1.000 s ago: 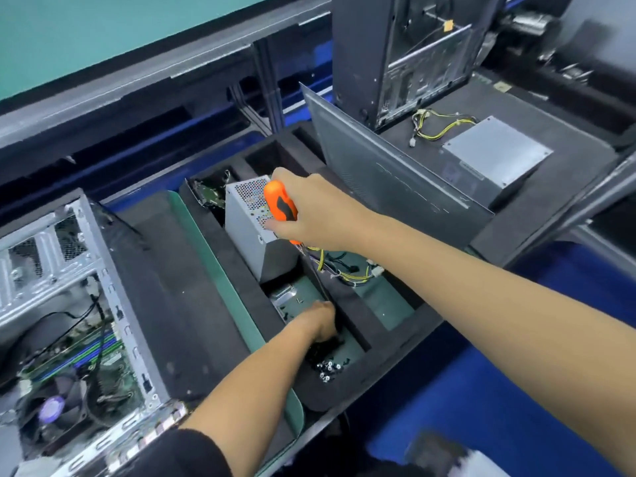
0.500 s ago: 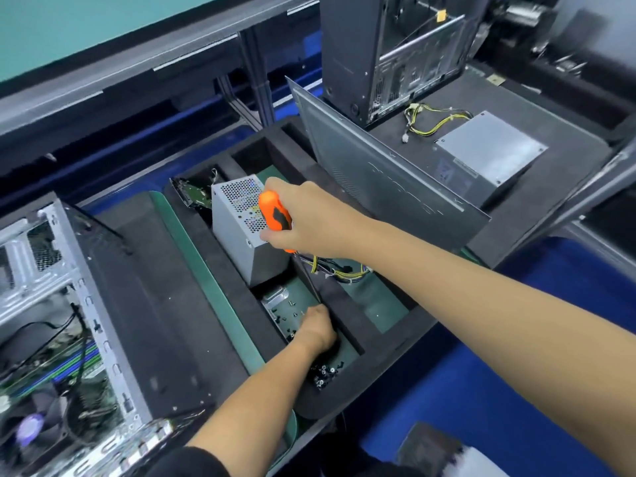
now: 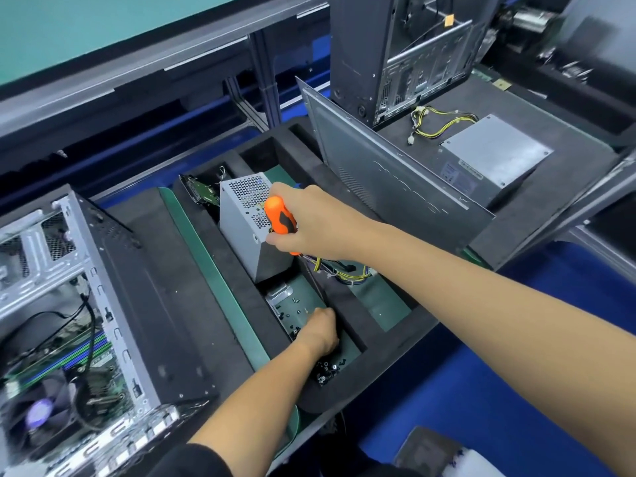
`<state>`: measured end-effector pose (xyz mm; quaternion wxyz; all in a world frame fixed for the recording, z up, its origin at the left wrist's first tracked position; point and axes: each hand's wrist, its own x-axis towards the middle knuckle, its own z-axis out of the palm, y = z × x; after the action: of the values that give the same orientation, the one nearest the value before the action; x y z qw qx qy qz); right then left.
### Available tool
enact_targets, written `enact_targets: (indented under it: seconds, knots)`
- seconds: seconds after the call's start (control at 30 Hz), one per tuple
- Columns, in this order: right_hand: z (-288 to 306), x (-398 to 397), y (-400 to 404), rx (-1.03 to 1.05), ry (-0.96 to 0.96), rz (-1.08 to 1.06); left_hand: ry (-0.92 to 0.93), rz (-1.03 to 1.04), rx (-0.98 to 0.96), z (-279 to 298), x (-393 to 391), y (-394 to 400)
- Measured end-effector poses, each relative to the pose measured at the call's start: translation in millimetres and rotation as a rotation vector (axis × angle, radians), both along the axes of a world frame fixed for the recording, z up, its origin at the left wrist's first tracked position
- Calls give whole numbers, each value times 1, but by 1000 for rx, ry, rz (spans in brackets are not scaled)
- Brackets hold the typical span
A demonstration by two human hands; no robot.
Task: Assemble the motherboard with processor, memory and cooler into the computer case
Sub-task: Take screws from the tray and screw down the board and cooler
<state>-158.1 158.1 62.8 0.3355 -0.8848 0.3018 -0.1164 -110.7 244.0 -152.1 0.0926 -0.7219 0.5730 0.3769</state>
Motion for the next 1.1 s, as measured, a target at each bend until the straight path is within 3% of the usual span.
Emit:
enact_targets:
  seconds: [0.53,0.93,1.1]
  knots:
    - [2,8,10,-24,25,-11,-58,-202,9,7,4,1]
    - [82,80,15,-194,-129,71,-91,-288,81,139,104,-32]
    - [112,109,16,-202,-271,23,-262,-340,68,164,151,-18]
